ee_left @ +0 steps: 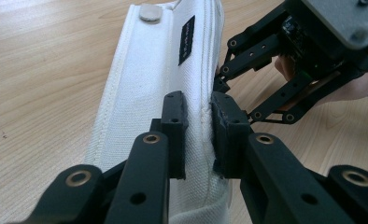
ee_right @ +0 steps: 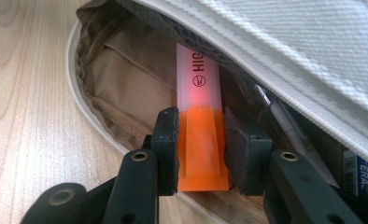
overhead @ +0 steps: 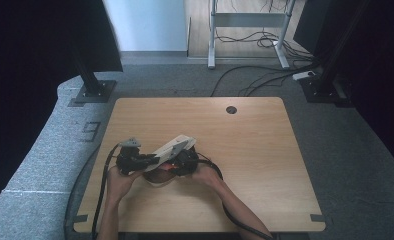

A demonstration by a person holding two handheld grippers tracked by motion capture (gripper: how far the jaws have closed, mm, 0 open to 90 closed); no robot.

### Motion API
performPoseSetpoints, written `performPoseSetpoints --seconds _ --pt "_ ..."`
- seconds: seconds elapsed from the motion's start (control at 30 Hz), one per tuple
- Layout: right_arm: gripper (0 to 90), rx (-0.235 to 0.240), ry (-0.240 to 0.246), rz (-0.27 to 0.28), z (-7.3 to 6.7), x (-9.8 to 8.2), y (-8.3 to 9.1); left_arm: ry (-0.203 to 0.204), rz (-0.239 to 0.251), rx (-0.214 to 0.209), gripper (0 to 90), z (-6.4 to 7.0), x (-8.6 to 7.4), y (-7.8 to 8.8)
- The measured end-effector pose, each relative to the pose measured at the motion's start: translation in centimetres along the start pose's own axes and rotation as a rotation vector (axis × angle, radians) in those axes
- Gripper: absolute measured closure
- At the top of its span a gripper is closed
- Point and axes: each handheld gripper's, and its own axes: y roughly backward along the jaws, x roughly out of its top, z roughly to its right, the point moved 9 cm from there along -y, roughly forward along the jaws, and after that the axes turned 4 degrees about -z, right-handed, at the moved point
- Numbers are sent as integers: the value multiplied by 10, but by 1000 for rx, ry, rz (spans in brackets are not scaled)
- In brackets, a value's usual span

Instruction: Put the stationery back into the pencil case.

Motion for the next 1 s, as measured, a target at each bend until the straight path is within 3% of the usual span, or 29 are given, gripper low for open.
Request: performPoseSetpoints --seconds 0.13,0.37,0.5,0.63,0.87,1.0 --pt "554 -11 -22 -3 3 -3 5 0 -2 -3 764 0 0 0" --pt "531 -43 -53 9 4 -14 23 -1 -5 -5 760 0 -1 0" --pt "576 -27 -64 6 -3 -22 28 -2 -6 -5 759 0 -1 -1" --pt "649 -46 -48 -13 -9 -24 23 -2 -4 -4 758 0 -1 -1" --pt "711 -99 -45 -41 -4 -21 15 2 -4 -6 756 0 -1 -1" --pt "734 -111 -65 -30 -1 -18 12 6 -2 -10 756 0 -1 -2"
